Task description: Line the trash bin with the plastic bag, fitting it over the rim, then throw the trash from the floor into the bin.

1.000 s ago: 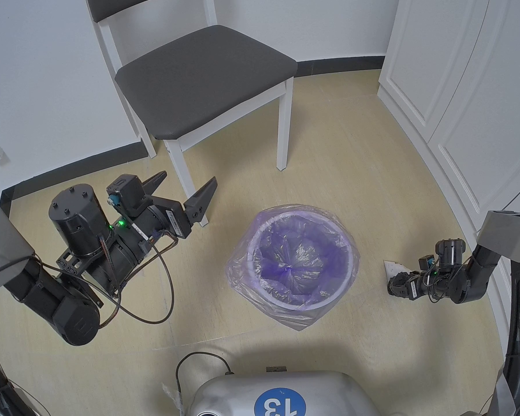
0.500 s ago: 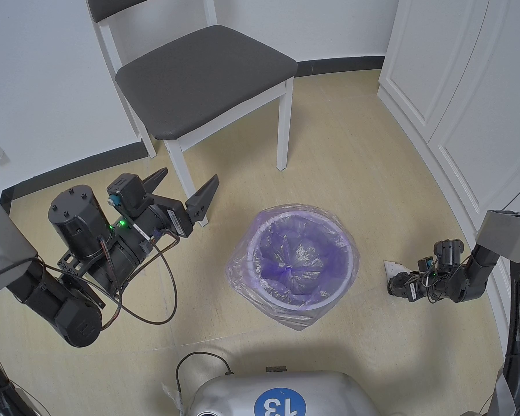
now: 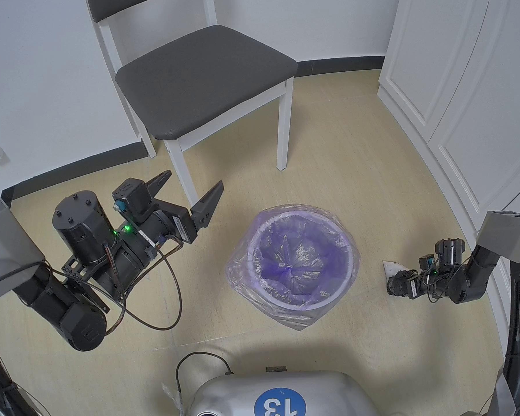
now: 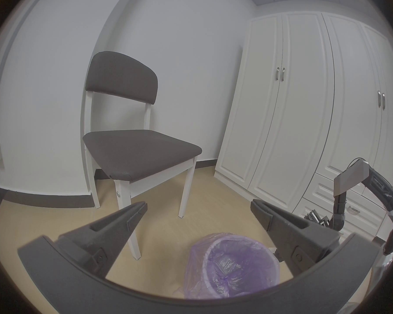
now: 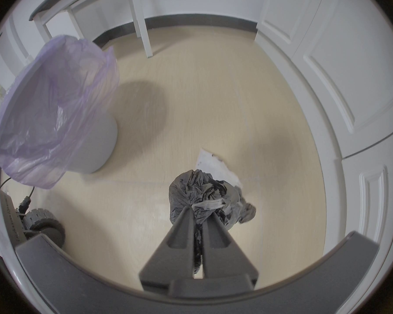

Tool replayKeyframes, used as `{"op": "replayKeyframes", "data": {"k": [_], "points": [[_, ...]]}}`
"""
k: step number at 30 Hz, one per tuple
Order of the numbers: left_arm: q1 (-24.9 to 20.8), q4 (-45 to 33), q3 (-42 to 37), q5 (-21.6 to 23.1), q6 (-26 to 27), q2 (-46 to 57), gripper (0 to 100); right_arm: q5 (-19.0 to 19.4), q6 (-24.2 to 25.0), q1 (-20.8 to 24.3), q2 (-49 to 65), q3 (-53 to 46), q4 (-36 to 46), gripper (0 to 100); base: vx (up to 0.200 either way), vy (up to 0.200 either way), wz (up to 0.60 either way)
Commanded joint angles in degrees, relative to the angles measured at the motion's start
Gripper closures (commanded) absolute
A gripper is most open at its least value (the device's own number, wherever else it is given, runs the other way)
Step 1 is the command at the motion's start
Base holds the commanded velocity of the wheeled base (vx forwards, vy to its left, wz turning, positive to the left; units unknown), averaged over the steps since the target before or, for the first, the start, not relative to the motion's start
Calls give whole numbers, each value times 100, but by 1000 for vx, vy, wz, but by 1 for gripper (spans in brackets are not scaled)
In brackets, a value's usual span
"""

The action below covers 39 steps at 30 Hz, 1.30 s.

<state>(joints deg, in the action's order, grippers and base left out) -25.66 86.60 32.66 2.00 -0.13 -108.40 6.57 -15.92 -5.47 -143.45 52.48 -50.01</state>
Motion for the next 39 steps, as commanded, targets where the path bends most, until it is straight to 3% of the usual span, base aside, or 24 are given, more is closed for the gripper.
{"op": "replayKeyframes", "data": {"k": [1, 21, 23, 27, 30, 32, 35, 39], "points": [[-18, 76, -23, 2, 13, -103, 0, -7, -51, 2, -34, -89, -36, 100, 0, 0, 0], [-132, 340, -286, -7, 251, 38, 0, -7, -421, 20, -34, -159, -79, 100, 0, 0, 0], [-141, 340, -286, -7, 251, 64, 0, -7, -570, 20, -87, -124, -396, 100, 0, 0, 0], [-158, 340, -295, 2, 251, 126, 0, -42, -1045, 55, -737, 254, -2892, 100, 0, 0, 0], [-150, 340, -295, 11, 251, 161, 0, -191, -1053, 213, -808, 342, -3437, 100, 0, 0, 0], [-150, 340, -304, 11, 251, 161, 0, -411, -1053, 284, -201, -19, -3112, 100, 0, 0, 0], [-158, 340, -304, 11, 251, 170, 0, -411, -1009, 372, 300, -238, -2716, 100, 0, 0, 0], [-150, 340, -304, 11, 260, 231, 0, -411, -491, 530, 1056, -484, -2540, 100, 0, 0, 0]]}}
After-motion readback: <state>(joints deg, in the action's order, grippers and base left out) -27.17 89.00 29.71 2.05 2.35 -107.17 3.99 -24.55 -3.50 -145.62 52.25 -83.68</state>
